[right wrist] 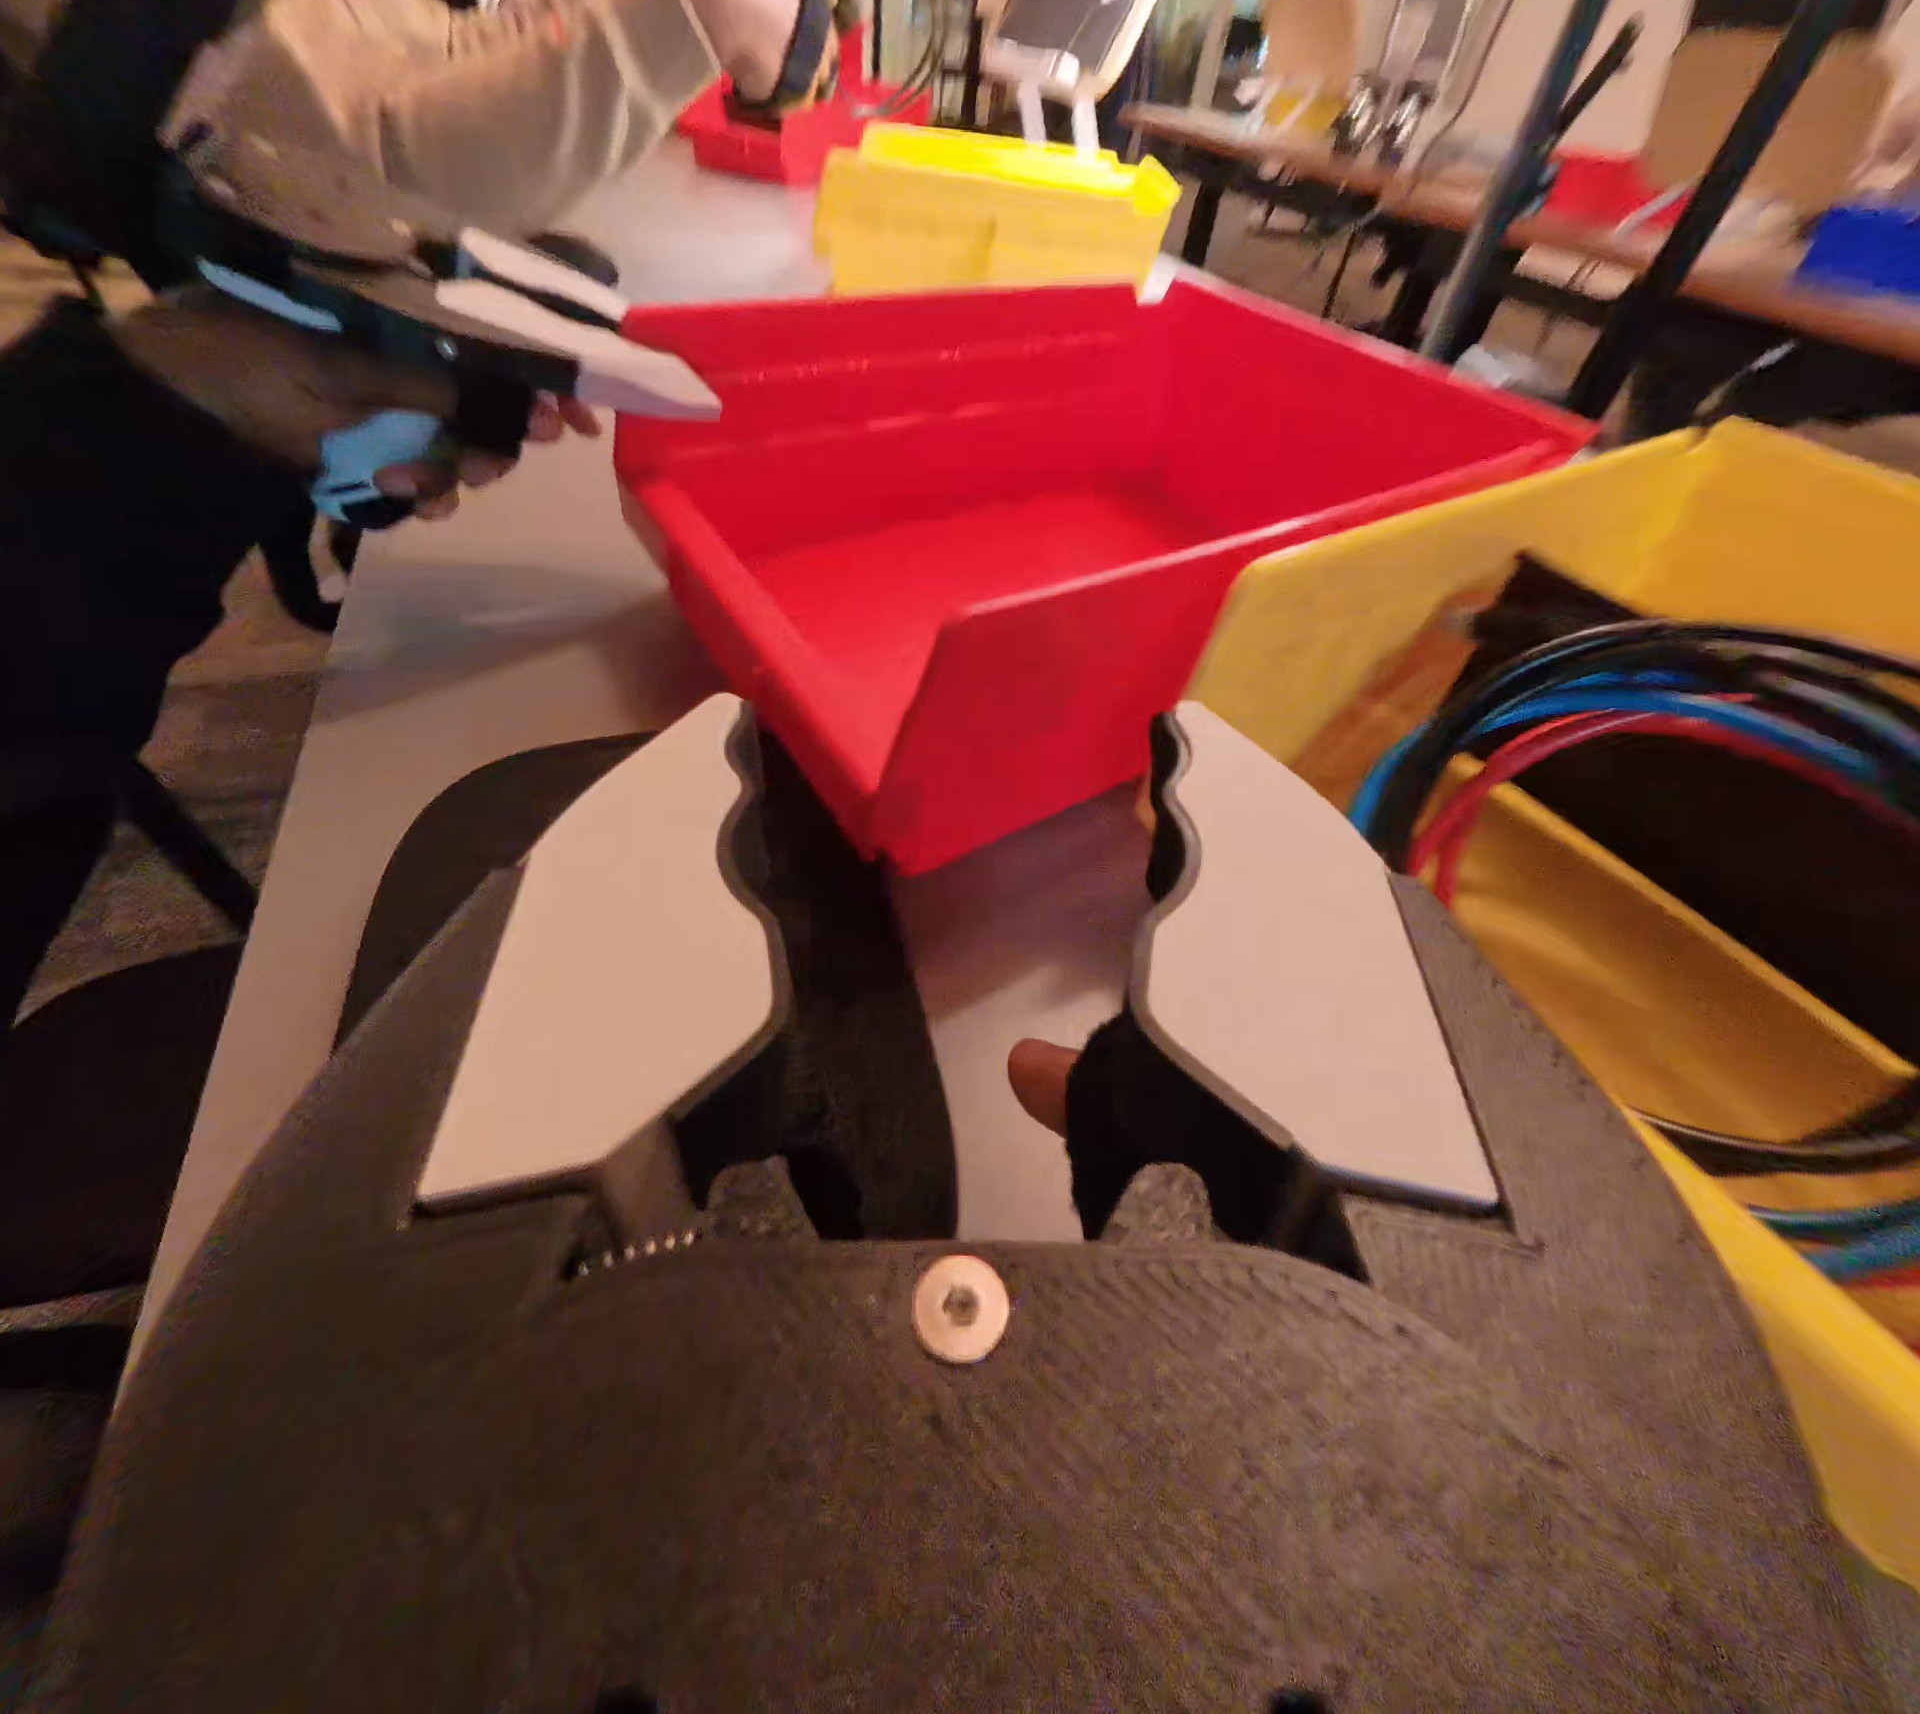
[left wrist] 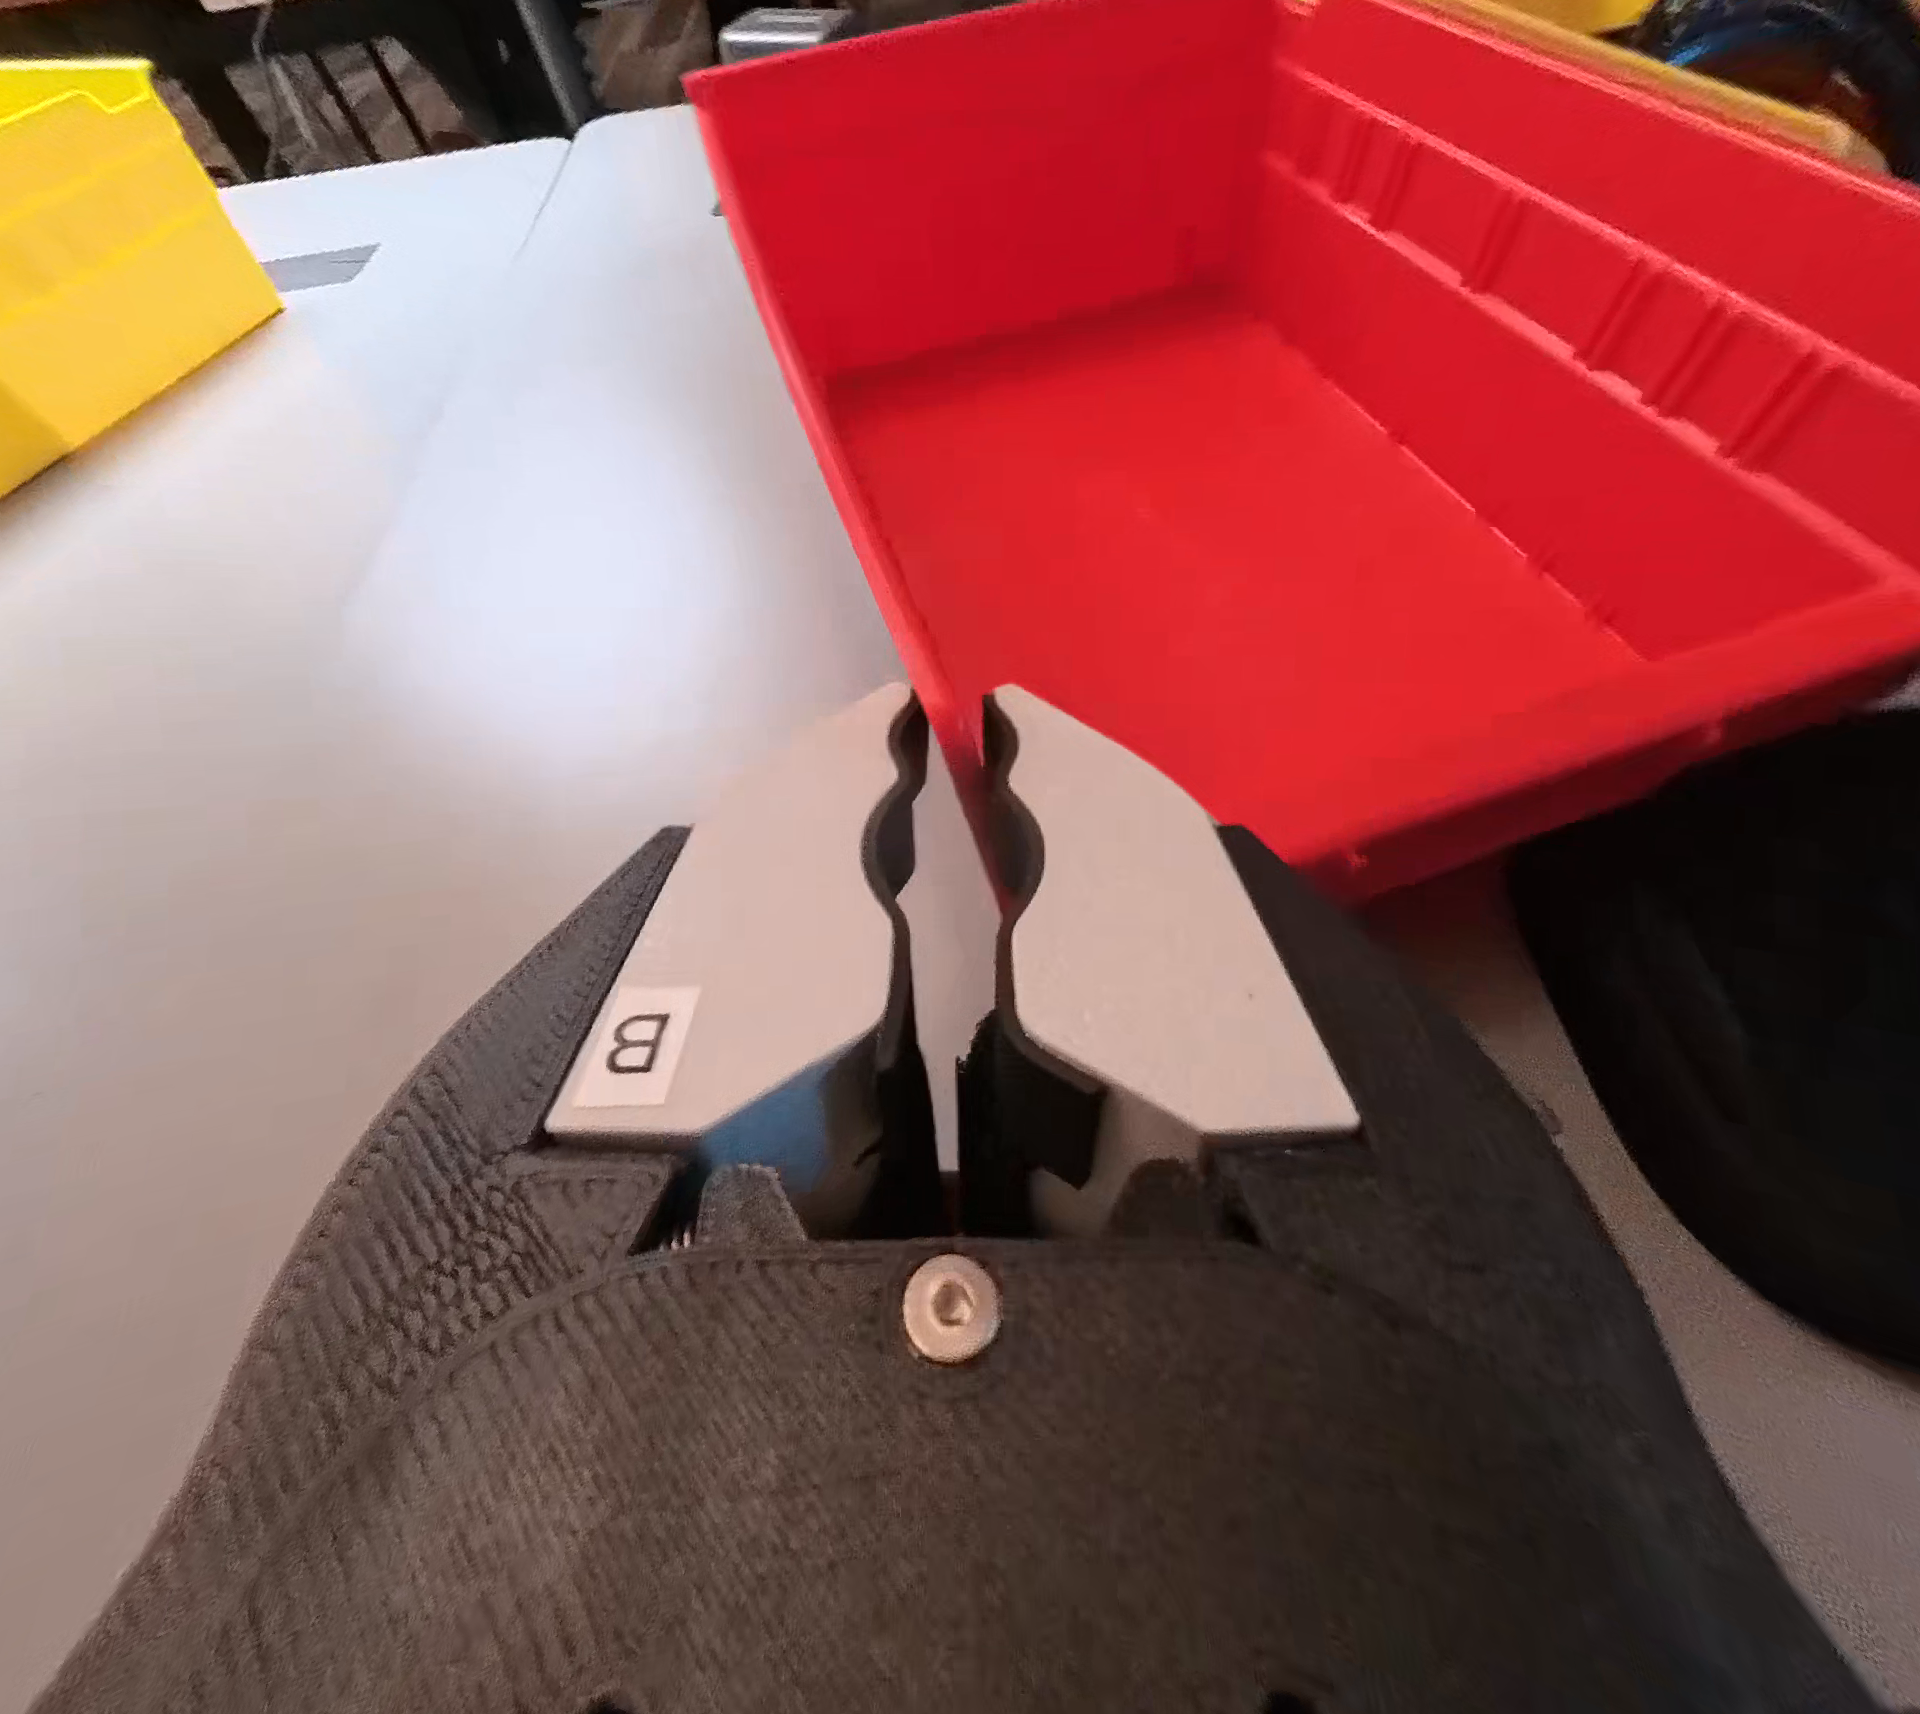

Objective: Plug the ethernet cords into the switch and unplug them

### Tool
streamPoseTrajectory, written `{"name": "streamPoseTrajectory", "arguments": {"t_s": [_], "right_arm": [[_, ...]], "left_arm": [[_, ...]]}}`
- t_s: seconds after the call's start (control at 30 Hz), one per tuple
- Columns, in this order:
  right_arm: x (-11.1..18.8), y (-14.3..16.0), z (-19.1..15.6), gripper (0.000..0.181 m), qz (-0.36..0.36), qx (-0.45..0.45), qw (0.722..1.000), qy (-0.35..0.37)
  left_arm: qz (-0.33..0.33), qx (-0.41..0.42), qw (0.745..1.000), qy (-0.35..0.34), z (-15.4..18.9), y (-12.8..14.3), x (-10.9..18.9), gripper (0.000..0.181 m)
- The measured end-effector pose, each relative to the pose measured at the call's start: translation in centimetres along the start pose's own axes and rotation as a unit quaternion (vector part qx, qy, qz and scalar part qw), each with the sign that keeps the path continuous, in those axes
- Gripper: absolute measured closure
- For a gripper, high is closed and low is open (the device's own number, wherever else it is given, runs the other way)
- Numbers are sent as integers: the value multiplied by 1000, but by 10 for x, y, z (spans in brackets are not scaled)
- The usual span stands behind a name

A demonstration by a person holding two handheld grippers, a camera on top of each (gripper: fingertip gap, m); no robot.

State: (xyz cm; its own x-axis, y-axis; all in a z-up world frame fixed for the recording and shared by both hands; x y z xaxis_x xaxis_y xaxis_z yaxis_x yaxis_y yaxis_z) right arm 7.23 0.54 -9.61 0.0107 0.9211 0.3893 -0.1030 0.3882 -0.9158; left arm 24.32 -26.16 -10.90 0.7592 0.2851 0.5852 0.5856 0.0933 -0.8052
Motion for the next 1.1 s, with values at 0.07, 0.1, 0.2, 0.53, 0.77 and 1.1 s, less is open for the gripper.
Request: {"name": "streamPoseTrajectory", "arguments": {"t_s": [0.07, 0.1, 0.2, 0.53, 0.77, 1.1], "right_arm": [[-19, 0, -3, 107, -27, -9, 1000, -10], [-26, -2, -4, 105, -27, -18, 999, -14], [-42, -12, -3, 101, -18, -52, 998, -19], [-70, -19, 6, 151, -155, 2, 982, 111], [-40, -46, 8, 159, -44, 58, 980, 184], [108, -69, 33, 159, 67, 125, 928, 344]], "left_arm": [[15, 3, 1000, 7, -1, 1, 3, 152], [35, 7, 999, 3, -2, 2, 4, 136], [107, 25, 994, -28, -7, 0, 0, 98], [76, -31, 993, -89, 12, -2, -12, 169], [178, -41, 964, -193, 40, -34, 38, 172], [372, -103, 913, -133, 135, -122, 75, 169]]}}
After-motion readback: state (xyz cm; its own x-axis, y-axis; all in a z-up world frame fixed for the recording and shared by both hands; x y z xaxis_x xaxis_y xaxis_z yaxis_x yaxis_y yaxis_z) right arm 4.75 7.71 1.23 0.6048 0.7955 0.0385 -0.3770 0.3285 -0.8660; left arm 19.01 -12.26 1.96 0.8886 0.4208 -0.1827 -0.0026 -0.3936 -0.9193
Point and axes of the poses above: each gripper's, where its closed fingertips meet, x back along the fingers, y out of its underside, z = x × y across the jaws, the point moved 9 cm from there along x, back along the fingers, and after that the axes turned 14 degrees about -z, right-handed, at the moved point
